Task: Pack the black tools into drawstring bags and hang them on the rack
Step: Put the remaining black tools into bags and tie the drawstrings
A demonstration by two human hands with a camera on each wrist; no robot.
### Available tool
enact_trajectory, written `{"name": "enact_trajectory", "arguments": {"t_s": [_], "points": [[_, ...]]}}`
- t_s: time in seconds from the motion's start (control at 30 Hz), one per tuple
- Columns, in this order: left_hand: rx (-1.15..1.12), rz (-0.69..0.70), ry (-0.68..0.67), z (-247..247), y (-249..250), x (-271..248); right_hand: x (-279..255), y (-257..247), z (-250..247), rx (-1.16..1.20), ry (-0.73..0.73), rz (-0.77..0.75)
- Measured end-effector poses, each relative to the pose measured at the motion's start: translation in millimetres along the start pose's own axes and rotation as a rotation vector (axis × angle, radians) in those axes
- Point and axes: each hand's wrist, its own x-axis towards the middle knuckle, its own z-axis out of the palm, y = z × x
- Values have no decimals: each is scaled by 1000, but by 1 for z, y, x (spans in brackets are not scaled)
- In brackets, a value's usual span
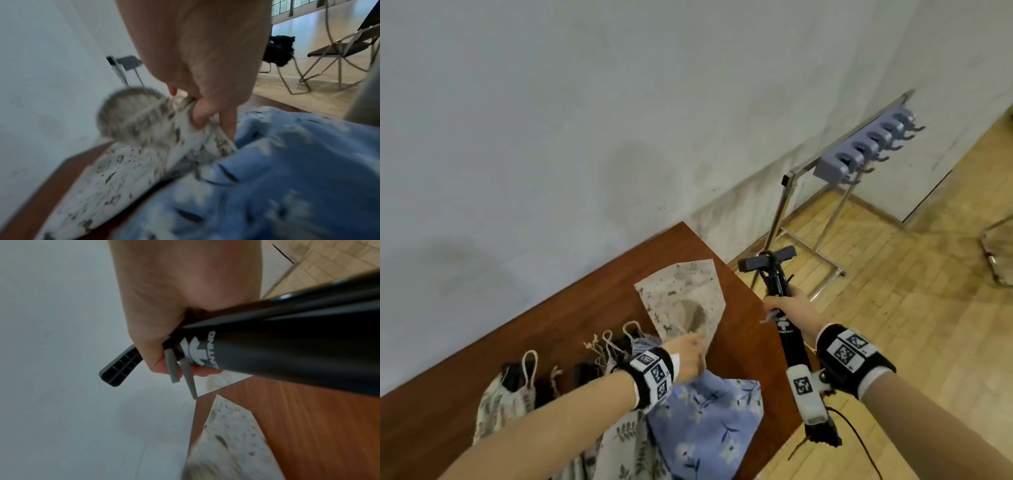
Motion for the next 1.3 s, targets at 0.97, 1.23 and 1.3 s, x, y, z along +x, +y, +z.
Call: {"name": "enact_trajectory", "arguments": {"t_s": [0.97, 1.23, 1.3], "points": [[-1987, -971, 805, 63, 28, -24, 7, 71, 102, -631, -834, 363], [-2166, -1177, 1076, 67, 26, -57, 19, 69, 88, -793, -764, 300], [-2109, -1159, 1024, 68, 26, -62, 20, 67, 72, -804, -737, 327]]}}
